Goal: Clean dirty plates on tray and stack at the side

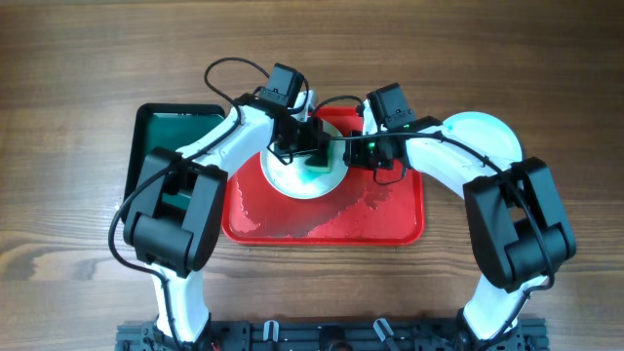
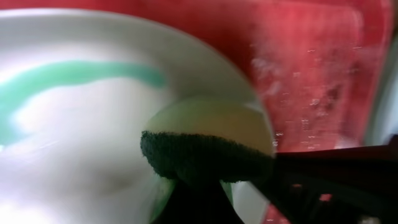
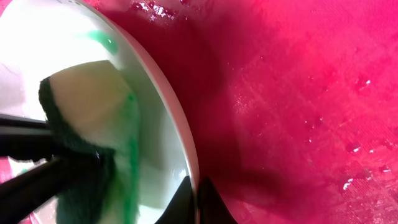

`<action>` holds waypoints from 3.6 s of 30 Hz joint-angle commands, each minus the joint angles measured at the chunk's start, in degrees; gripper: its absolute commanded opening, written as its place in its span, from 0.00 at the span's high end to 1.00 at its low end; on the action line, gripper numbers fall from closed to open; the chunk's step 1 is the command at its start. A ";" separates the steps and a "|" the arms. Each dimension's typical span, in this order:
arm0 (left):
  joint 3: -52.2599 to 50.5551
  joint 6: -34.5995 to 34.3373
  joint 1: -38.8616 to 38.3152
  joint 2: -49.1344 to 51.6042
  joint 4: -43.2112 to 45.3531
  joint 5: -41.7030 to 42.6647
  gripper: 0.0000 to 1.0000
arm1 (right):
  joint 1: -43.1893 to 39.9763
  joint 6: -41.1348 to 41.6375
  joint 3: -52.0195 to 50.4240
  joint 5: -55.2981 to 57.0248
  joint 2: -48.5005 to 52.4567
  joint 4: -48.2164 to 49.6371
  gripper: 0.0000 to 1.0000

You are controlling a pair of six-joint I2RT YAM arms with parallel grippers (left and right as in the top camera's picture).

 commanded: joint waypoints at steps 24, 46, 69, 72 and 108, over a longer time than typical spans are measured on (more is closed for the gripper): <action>-0.48 7.23 1.68 0.85 -9.64 8.94 0.96 | 0.20 -0.61 -0.33 1.81 1.64 -1.16 0.96; 11.17 -1.49 10.75 -15.82 -19.50 -13.62 0.96 | 0.20 1.62 -0.33 2.01 1.64 -2.93 0.96; 9.46 -0.28 11.76 -12.55 -22.64 -18.75 0.96 | 2.03 0.17 -0.24 30.86 -22.38 -24.30 0.96; 8.11 -0.28 10.51 -12.37 -22.64 -18.75 0.96 | 6.27 0.37 -0.24 48.52 -27.89 -28.79 0.96; 7.74 -3.74 7.96 -12.22 -21.94 -18.58 0.96 | 27.19 7.45 -0.28 71.63 -29.22 -23.80 0.96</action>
